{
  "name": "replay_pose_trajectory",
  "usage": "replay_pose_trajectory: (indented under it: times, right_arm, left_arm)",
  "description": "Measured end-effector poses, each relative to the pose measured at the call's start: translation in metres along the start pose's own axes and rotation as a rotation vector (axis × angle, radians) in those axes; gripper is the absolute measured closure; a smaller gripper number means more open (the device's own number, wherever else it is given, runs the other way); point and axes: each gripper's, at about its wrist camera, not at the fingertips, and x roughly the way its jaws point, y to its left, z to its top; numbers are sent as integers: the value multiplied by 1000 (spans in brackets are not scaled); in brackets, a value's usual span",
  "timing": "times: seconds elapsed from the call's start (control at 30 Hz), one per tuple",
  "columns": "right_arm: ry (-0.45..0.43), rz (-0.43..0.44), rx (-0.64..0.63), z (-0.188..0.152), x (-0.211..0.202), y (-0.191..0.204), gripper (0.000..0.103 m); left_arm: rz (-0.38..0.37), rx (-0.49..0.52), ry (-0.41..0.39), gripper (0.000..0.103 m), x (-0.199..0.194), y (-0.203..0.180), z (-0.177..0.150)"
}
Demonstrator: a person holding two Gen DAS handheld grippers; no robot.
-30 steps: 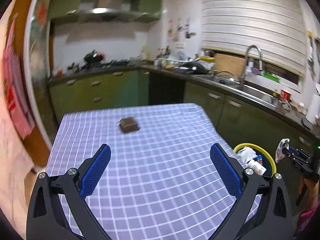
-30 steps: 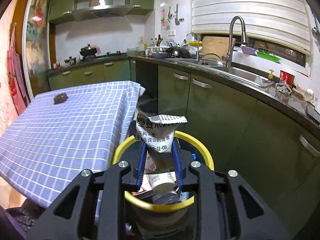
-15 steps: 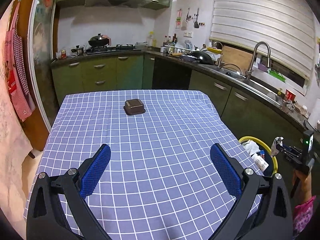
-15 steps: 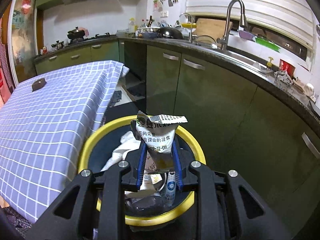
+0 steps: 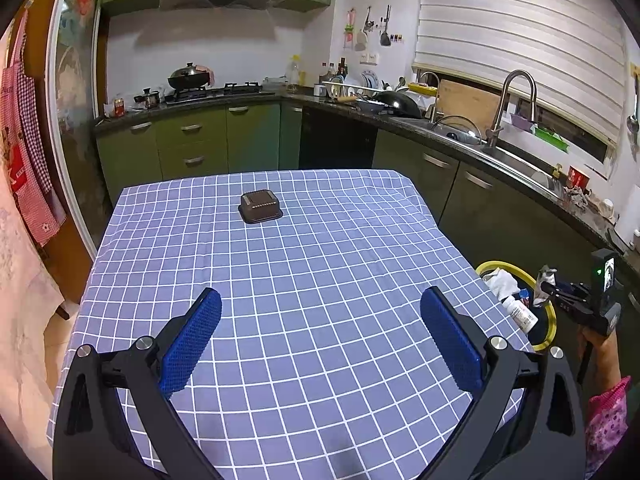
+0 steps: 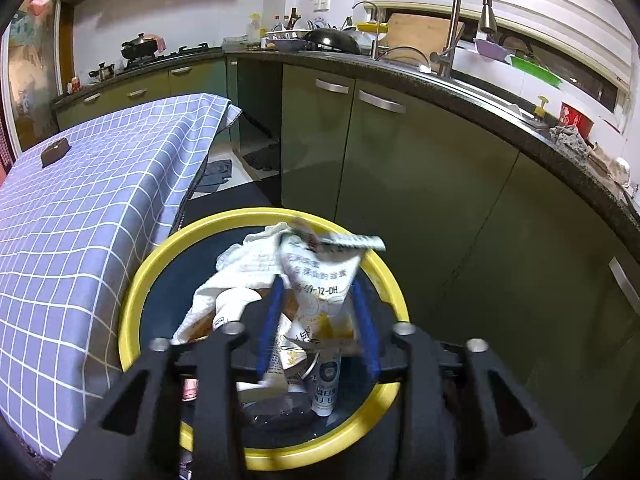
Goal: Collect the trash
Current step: 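Drop the cloth into the bin from the left gripper while the right gripper drops the wrapper, then grasp the brown square dish with the left gripper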
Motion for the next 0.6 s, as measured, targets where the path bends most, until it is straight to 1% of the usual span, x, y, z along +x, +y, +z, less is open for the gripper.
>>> replay_pose_trajectory:
  times: [0.03,0.2,0.3,0.43,0.6]
  right_arm:
    - [-13,-2,2,1,-4,1,56]
    - [-65,-3,5,9,-29,5,52]
    - [-91,12,11,13,-43,8,49]
    - [-143,64,-6,18,-66,24,43]
    - [-175,155,-43,21,-79,55,42]
  left_arm:
    - [1,1,2,5,1,0,0]
    - [1,1,9,5,4,2,1]
    - [0,-1,16,5,6,3,0]
    - [6,-13,38,5,13,8,0]
    - [2,-11,76,5,32,18,11]
